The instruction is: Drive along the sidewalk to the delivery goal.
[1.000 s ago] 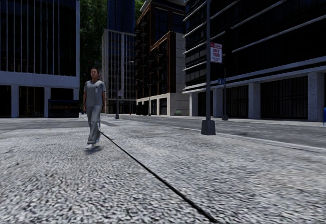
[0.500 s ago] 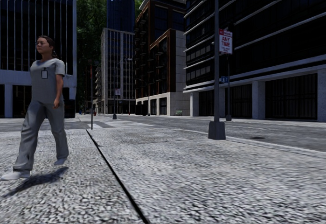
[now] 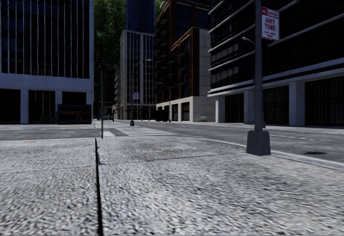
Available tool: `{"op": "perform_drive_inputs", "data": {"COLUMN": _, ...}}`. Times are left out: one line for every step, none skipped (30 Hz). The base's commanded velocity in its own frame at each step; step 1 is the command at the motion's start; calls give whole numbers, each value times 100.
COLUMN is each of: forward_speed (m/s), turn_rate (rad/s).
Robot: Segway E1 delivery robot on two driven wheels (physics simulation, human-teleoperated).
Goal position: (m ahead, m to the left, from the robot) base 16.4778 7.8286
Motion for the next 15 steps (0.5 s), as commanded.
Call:
{"op": "perform_drive_inputs", "data": {"forward_speed": 186, "turn_rate": 120}}
{"op": "perform_drive_inputs", "data": {"forward_speed": 186, "turn_rate": 120}}
{"op": "perform_drive_inputs", "data": {"forward_speed": 184, "turn_rate": 120}}
{"op": "perform_drive_inputs", "data": {"forward_speed": 180, "turn_rate": 120}}
{"op": "perform_drive_inputs", "data": {"forward_speed": 176, "turn_rate": 118}}
{"op": "perform_drive_inputs", "data": {"forward_speed": 171, "turn_rate": 71}}
{"op": "perform_drive_inputs", "data": {"forward_speed": 171, "turn_rate": 71}}
{"op": "perform_drive_inputs", "data": {"forward_speed": 168, "turn_rate": 55}}
{"op": "perform_drive_inputs", "data": {"forward_speed": 167, "turn_rate": 46}}
{"op": "perform_drive_inputs", "data": {"forward_speed": 166, "turn_rate": 35}}
{"op": "perform_drive_inputs", "data": {"forward_speed": 166, "turn_rate": 20}}
{"op": "perform_drive_inputs", "data": {"forward_speed": 165, "turn_rate": 7}}
{"op": "perform_drive_inputs", "data": {"forward_speed": 165, "turn_rate": 3}}
{"op": "perform_drive_inputs", "data": {"forward_speed": 165, "turn_rate": 3}}
{"op": "perform_drive_inputs", "data": {"forward_speed": 165, "turn_rate": 2}}
